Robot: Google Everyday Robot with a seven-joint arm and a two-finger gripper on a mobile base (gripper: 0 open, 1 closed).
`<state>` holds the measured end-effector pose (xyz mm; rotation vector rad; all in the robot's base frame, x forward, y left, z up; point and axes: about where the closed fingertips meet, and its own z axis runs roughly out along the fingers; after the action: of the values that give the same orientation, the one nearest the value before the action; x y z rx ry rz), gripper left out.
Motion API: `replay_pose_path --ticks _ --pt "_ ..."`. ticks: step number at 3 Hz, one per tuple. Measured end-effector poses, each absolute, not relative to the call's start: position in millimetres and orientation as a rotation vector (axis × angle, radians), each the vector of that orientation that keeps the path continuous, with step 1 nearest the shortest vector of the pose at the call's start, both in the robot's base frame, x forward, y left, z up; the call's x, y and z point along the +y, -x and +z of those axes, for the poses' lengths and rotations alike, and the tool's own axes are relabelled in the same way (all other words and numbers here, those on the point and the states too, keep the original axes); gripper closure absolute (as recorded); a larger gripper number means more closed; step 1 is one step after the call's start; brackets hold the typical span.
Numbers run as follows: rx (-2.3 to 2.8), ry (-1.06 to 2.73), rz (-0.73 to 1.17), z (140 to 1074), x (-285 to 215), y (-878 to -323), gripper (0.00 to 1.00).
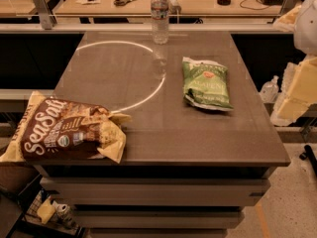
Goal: Pick brown chip bag
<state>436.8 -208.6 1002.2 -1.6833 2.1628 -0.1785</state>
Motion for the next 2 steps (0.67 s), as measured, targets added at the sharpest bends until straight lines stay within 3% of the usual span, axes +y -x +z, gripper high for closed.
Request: replay_pose_path --ticks 2 --pt "2.132 1.676 -0.152 1003.5 -204.7 -438.6 0.00"
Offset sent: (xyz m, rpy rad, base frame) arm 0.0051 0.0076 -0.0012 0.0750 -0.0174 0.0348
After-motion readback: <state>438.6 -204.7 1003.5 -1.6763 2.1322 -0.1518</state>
